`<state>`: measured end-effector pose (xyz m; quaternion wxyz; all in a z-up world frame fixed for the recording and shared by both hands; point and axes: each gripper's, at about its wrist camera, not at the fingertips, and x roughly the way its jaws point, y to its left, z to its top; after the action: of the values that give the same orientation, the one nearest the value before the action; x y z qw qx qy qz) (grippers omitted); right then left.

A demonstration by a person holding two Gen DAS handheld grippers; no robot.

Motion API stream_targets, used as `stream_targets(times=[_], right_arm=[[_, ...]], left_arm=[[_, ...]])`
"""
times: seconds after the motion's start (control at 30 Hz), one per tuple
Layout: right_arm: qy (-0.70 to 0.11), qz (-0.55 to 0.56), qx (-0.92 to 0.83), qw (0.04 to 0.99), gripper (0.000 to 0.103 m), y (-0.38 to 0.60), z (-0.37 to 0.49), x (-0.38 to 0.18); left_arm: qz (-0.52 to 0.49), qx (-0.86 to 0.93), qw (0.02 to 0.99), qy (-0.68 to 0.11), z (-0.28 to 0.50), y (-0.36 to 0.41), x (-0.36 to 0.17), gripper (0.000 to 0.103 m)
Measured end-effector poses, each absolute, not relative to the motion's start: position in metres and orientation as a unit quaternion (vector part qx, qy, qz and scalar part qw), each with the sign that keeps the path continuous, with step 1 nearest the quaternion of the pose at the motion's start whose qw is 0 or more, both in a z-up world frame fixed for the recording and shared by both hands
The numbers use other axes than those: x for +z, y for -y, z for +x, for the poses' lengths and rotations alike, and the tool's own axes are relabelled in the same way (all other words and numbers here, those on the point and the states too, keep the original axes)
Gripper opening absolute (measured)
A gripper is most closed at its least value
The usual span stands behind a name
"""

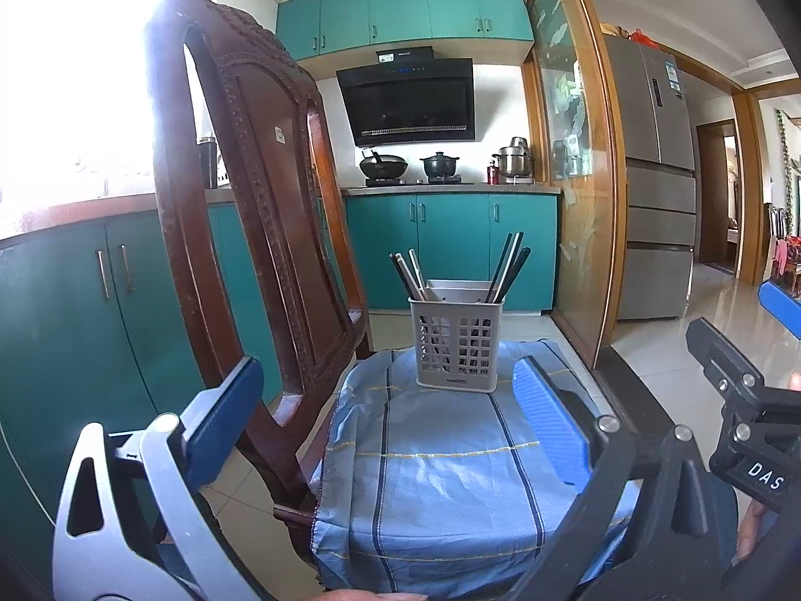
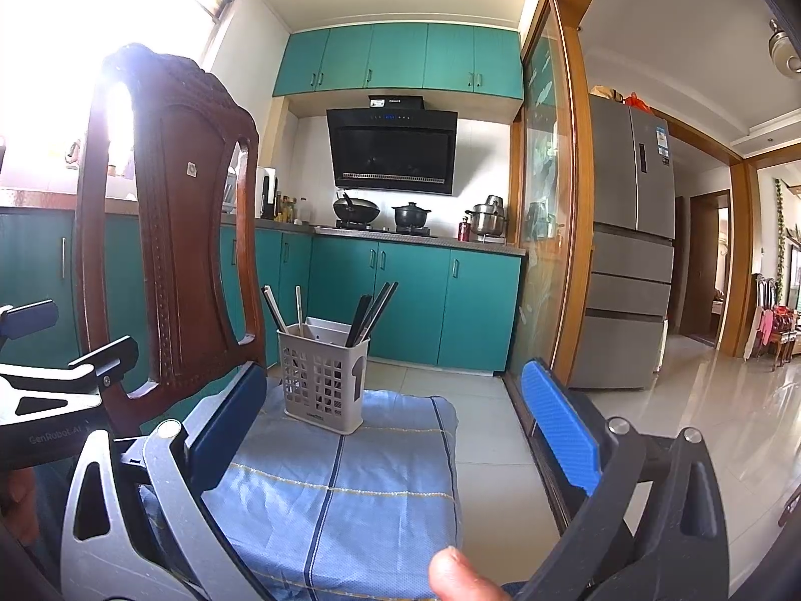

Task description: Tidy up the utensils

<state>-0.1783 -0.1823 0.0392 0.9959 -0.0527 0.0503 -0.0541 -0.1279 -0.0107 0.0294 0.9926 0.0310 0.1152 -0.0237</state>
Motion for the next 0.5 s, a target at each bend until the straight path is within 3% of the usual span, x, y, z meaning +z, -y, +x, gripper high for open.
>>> stream_targets(times=[0.5], right_arm=[[-0.058,-0.053,-0.054,0.995,0.1,0.1845,-0.1731,0.035]], left_arm=[[0.034,-0.021,0.992,-0.121,-0.1226,0.0136,0.0264,0.099]])
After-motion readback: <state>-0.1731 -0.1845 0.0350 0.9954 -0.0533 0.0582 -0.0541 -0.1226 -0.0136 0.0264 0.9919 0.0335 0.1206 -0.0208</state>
